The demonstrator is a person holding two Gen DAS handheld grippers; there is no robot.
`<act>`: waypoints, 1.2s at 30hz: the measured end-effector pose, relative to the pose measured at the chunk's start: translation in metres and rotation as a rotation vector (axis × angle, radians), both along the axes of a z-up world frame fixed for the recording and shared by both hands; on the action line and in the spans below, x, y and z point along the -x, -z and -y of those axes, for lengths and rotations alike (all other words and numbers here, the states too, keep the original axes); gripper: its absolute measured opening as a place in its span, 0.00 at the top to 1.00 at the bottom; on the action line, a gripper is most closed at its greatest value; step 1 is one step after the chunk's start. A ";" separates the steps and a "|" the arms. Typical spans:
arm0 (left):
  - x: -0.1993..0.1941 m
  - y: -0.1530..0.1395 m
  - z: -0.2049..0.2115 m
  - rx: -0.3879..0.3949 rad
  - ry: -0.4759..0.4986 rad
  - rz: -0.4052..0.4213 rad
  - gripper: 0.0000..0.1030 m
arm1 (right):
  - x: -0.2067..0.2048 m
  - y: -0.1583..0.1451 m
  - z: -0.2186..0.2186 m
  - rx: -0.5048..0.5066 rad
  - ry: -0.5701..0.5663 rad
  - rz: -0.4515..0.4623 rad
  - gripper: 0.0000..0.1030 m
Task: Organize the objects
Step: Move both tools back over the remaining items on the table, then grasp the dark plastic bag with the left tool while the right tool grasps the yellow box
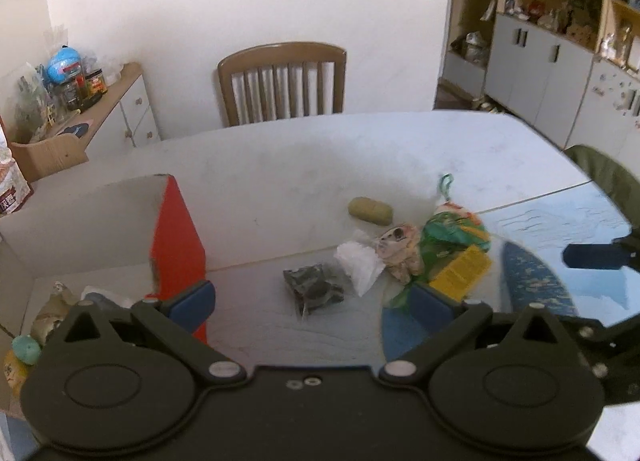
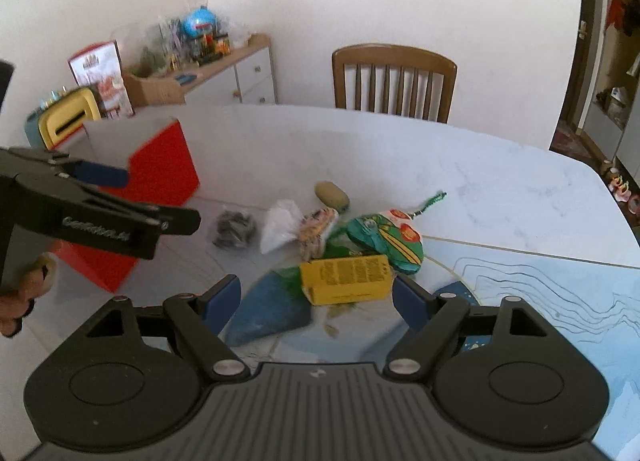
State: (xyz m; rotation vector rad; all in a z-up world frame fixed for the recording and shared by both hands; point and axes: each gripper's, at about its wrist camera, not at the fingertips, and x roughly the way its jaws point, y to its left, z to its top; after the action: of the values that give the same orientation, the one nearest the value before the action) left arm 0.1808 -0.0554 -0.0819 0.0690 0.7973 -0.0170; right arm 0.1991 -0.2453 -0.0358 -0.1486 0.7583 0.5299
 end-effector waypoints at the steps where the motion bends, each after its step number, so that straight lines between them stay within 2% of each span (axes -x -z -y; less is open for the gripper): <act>1: -0.004 0.004 0.001 -0.008 -0.007 -0.005 0.01 | -0.003 0.003 0.000 0.003 -0.001 -0.007 0.19; 10: -0.030 0.035 0.004 -0.014 -0.075 -0.040 0.01 | -0.029 0.028 -0.003 0.028 -0.022 -0.032 0.19; 21: -0.050 0.064 -0.007 0.021 -0.137 -0.085 0.07 | -0.053 0.059 -0.008 0.059 -0.025 -0.062 0.19; 27: -0.057 0.073 -0.011 0.037 -0.157 -0.105 0.16 | -0.060 0.070 -0.014 0.067 -0.035 -0.062 0.19; 29: -0.060 0.076 -0.013 0.045 -0.163 -0.114 0.23 | -0.063 0.072 -0.016 0.069 -0.034 -0.060 0.19; 36: -0.058 0.079 -0.016 0.056 -0.155 -0.099 0.32 | -0.067 0.080 -0.021 0.082 -0.029 -0.057 0.19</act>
State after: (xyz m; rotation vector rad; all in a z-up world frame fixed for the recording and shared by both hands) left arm 0.2385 -0.0397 -0.1607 -0.0470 0.8987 0.1051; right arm 0.2656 -0.2248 -0.1159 -0.2213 0.8347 0.5330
